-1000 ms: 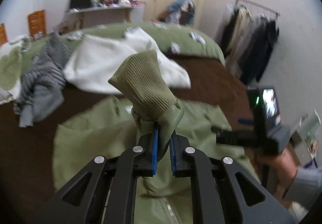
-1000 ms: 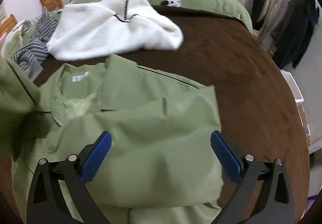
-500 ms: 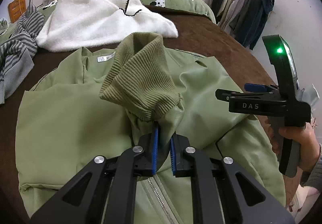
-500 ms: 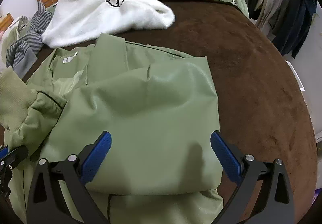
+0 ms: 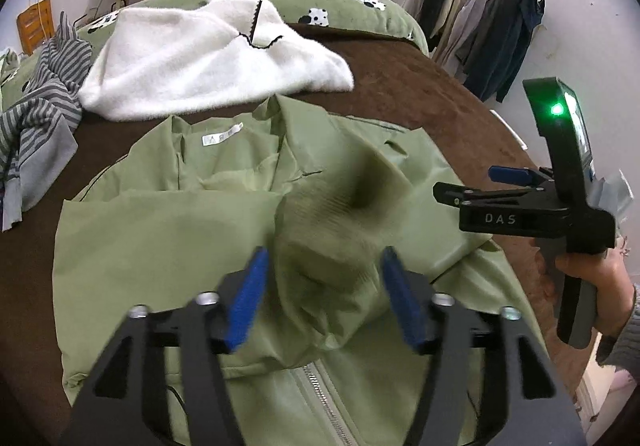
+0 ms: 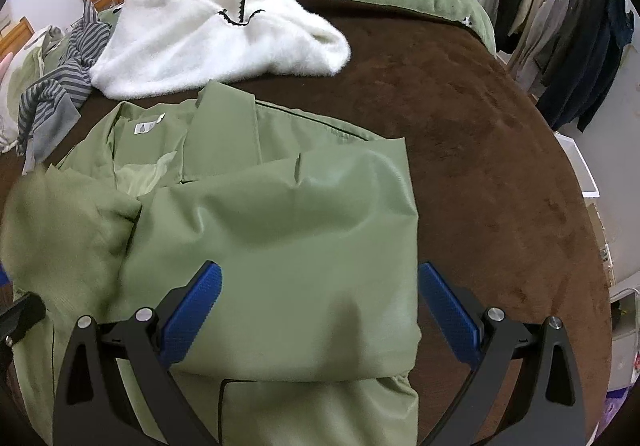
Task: Fold large clothes
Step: 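Lift the cuff with the left gripper and fold the sleeve across the jacket, then release the cuff and move both grippers to the ribbed jacket hem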
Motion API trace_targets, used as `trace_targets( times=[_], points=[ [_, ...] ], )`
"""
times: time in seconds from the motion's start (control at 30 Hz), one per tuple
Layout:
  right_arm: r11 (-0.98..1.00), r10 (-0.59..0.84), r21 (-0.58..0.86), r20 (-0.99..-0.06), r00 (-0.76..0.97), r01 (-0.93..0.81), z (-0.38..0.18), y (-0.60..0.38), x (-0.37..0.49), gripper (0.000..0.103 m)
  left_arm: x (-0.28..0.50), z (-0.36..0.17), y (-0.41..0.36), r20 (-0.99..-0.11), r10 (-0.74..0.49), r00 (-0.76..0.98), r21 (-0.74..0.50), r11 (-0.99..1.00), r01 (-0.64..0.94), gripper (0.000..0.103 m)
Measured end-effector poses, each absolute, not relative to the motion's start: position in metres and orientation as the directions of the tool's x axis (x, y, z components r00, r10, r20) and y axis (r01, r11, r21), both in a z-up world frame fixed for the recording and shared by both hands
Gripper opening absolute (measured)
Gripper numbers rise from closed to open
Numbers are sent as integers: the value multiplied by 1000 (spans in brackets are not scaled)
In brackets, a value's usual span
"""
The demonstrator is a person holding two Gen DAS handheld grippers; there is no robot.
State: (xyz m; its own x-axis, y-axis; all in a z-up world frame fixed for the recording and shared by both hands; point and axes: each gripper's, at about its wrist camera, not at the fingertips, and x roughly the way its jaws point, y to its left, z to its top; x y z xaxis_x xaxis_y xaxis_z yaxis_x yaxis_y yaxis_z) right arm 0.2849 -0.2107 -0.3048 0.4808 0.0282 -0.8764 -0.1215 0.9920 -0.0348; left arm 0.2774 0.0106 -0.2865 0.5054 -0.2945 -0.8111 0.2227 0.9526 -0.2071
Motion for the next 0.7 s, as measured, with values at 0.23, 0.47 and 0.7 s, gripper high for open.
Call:
trace_targets(
  times=[0.23, 0.47, 0.7],
  points=[
    [993, 51, -5, -883, 466, -117, -279, -214, 285, 97, 274, -261, 25, -807, -246, 536, -179, 968, 176, 96],
    [985, 122, 55, -897, 425, -166, -266, -184, 278, 97, 288, -279, 74, -874, -110, 474, -92, 994, 62, 97],
    [970, 139, 42, -905, 403, -241, -294, -134, 270, 97, 295, -323, 119, -910, -83, 405, -102, 995, -25, 96]
  ],
)
